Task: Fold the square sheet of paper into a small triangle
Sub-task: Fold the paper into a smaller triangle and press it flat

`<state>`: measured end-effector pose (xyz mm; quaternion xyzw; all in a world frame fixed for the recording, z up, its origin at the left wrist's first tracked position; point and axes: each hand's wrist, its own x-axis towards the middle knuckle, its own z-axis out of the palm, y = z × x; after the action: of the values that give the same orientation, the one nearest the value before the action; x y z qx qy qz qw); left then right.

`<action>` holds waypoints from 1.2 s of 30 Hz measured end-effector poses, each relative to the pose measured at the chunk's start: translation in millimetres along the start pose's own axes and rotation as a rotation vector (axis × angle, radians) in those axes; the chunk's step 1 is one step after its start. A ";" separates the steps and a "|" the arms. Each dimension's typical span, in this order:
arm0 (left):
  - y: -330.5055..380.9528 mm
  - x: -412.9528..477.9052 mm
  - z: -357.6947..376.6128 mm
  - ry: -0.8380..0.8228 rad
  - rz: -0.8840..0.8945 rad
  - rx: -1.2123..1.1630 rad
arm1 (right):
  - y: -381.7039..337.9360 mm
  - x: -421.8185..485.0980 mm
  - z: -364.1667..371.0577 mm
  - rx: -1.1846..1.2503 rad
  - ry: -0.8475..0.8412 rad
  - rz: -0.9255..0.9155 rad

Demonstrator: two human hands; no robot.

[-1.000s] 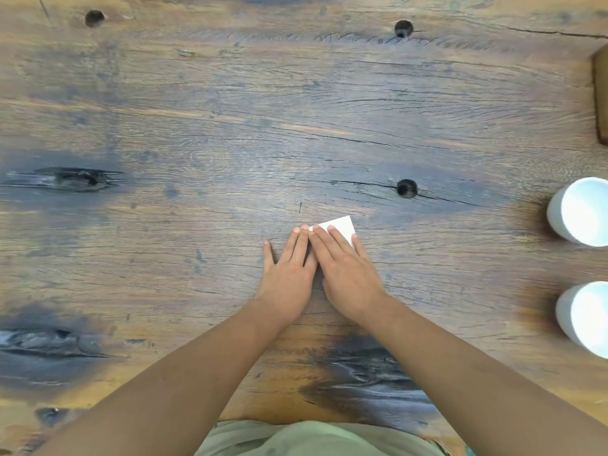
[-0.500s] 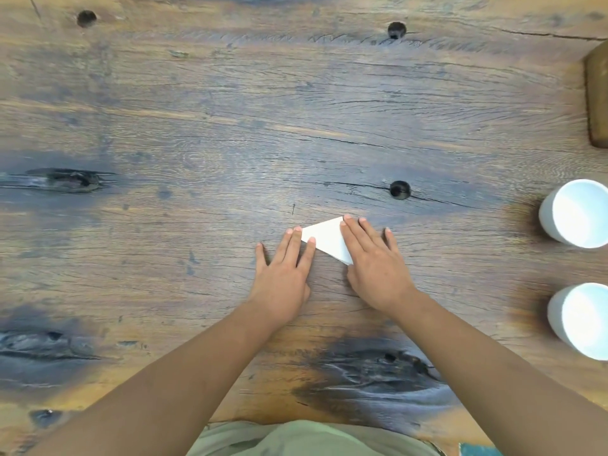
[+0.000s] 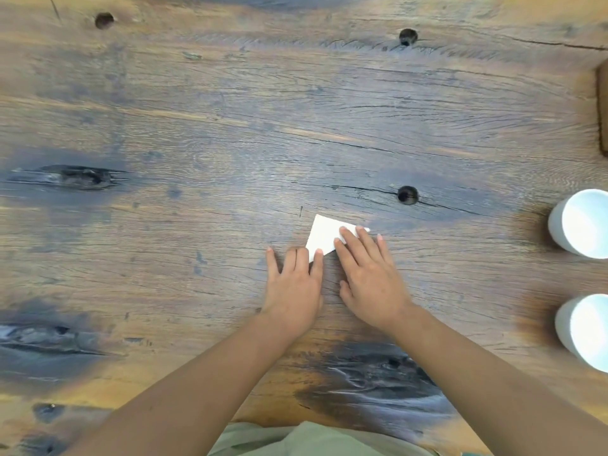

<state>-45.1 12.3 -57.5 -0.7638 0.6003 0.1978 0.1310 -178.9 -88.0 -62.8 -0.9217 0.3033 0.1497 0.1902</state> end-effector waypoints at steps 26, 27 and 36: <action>-33.5 18.1 0.1 -0.066 0.122 -0.130 | -2.9 9.7 -1.9 0.082 0.042 -0.082; -33.3 19.2 -0.6 -0.070 0.122 -0.124 | -7.4 12.9 -1.3 0.099 0.041 -0.095; -32.6 21.6 -3.2 -0.102 0.096 -0.109 | -13.8 18.8 8.4 0.095 -0.013 -0.081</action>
<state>-8.7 0.2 -65.8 -0.7290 0.6172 0.2749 0.1098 -157.3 -83.4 -74.0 -0.9221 0.2713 0.1331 0.2415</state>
